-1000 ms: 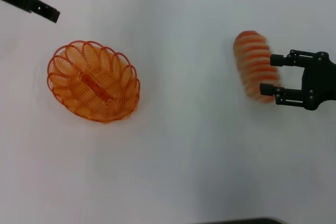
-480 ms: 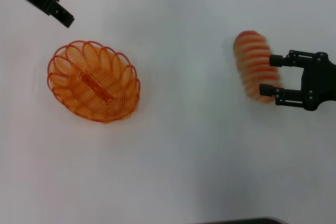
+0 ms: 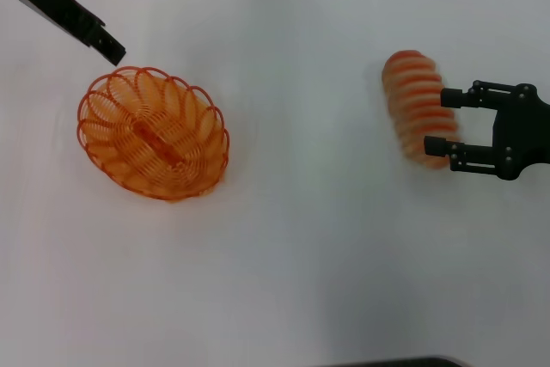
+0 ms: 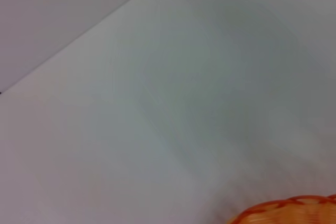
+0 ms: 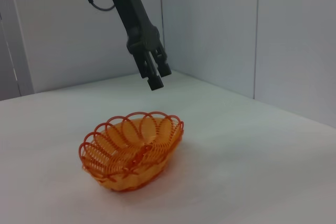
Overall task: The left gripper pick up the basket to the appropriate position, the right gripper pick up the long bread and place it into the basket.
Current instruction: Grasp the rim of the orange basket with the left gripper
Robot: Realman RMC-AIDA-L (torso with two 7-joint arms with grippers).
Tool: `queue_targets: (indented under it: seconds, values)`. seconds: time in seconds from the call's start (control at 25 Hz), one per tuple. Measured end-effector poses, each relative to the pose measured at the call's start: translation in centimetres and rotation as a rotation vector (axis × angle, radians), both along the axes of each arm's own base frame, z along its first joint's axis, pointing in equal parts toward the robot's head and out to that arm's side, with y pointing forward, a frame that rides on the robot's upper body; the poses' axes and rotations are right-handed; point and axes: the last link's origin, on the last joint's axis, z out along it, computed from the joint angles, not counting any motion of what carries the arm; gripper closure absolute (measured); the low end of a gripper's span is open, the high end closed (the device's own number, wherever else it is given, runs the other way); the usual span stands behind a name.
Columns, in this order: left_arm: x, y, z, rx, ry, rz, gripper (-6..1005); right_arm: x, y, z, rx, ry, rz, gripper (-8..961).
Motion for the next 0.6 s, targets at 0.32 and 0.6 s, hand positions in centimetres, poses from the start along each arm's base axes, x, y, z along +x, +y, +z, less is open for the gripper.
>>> queue_targets:
  seconds: [0.32, 0.6]
  values:
    - [-1.5, 0.3, -1.9, -0.013, 0.027, 0.008, 221, 0.0, 0.0, -0.1, -0.002, 0.002, 0.001, 203]
    - [-2.6, 0.4, -3.4, -0.034, 0.059, 0.005, 266, -0.1, 0.1, -0.1, -0.004, 0.003, 0.001, 203]
